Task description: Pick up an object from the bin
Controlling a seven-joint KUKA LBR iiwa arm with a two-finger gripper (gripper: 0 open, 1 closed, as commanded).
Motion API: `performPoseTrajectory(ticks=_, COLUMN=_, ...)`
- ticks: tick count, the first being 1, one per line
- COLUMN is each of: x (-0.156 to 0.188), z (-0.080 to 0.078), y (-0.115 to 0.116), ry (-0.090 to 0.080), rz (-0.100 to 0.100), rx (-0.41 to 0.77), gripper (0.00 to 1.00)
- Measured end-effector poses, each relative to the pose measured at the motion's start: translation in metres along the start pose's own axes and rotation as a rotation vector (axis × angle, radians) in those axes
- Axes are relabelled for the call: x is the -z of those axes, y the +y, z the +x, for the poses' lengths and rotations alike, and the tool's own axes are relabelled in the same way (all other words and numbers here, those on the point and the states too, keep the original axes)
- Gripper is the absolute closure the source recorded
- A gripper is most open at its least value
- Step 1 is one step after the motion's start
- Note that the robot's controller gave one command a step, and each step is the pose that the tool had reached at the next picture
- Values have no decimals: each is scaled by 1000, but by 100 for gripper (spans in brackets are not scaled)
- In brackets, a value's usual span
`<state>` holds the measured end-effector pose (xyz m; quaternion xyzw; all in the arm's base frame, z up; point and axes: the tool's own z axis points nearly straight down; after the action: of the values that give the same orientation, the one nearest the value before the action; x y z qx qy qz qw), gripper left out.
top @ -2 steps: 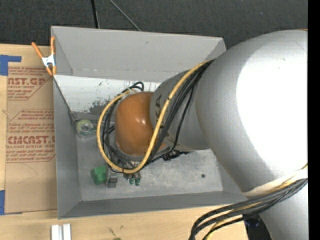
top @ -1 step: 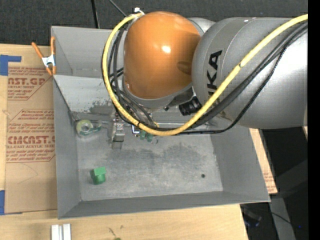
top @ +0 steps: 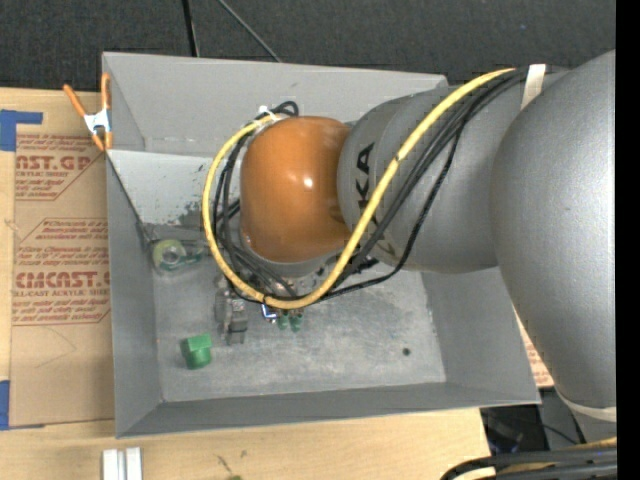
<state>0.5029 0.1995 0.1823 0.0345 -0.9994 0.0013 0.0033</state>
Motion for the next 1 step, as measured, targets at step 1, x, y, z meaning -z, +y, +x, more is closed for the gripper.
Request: performPoseTrajectory(ticks=1, x=5, z=-2, y=1, ry=-8, rz=-3, rx=0, gripper=0)
